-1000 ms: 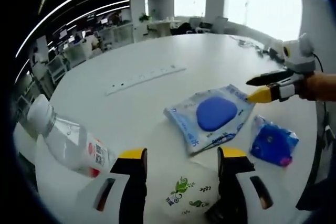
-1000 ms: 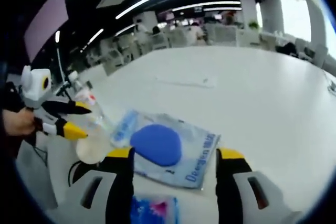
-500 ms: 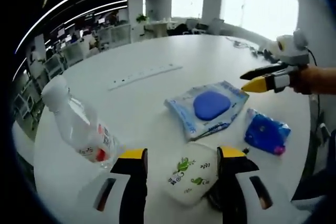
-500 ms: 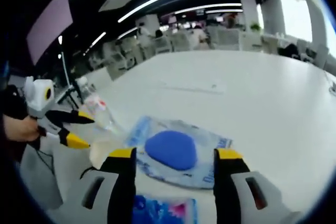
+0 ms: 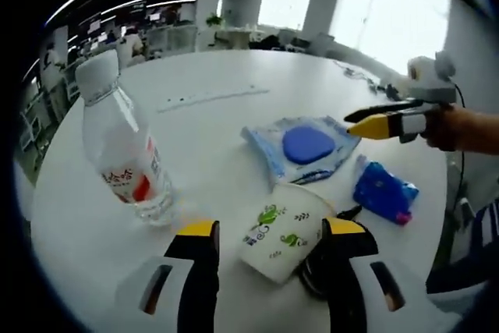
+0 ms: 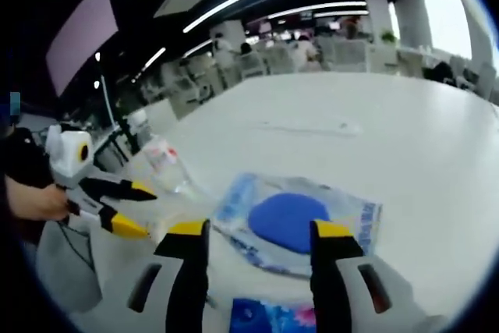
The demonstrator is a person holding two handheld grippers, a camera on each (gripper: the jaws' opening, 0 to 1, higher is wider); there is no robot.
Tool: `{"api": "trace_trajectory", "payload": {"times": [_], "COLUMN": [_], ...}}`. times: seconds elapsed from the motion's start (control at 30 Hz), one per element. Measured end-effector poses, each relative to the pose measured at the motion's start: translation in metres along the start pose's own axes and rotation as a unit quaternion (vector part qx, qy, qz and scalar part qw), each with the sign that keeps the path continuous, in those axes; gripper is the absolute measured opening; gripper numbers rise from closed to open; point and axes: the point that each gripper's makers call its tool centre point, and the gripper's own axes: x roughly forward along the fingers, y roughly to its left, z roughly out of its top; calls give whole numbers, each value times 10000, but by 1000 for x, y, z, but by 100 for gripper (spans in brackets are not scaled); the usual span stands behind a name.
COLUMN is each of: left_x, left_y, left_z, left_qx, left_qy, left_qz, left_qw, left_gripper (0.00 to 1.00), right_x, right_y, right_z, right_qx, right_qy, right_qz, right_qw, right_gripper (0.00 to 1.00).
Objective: Arrange the tabletop items into an orderly group along one side of the table until the central work area is clear of visible clutter.
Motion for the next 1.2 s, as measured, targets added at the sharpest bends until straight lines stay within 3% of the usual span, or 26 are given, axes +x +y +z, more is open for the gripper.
{"api": "trace_trajectory", "payload": {"times": [0.1,0.13,0.43,0.73,0.9,1.07,1.2], "left_x": [2,3,3,7,10,11,11], "left_y": [-8,-5,-11,-13,-9,-8,-6], "left_z": [-2,-3,-10,-18,-22,-23,-26], "left_qx": [-146,-296,91,52,265,259,211], "left_qy": [-36,-33,122,160,233,231,242], "left_qz": [-350,-346,-417,-525,-472,-511,-510], "left_qw": [9993,9990,9990,9985,9983,9981,9982], "left_gripper": [54,55,54,53,50,49,46], "right_x": [6,8,22,34,43,48,53], "right_y": [16,23,54,77,92,102,105], "right_z": [-3,-5,-10,-19,-28,-34,-35], "right_qx": [-75,-134,-41,485,981,899,919], "right_qy": [97,150,308,591,1022,1179,1260], "right_qz": [214,278,619,955,1403,1431,1472], "right_qw": [9997,9994,9976,9925,9799,9785,9767], "right_gripper": [47,47,42,39,27,22,13]}}
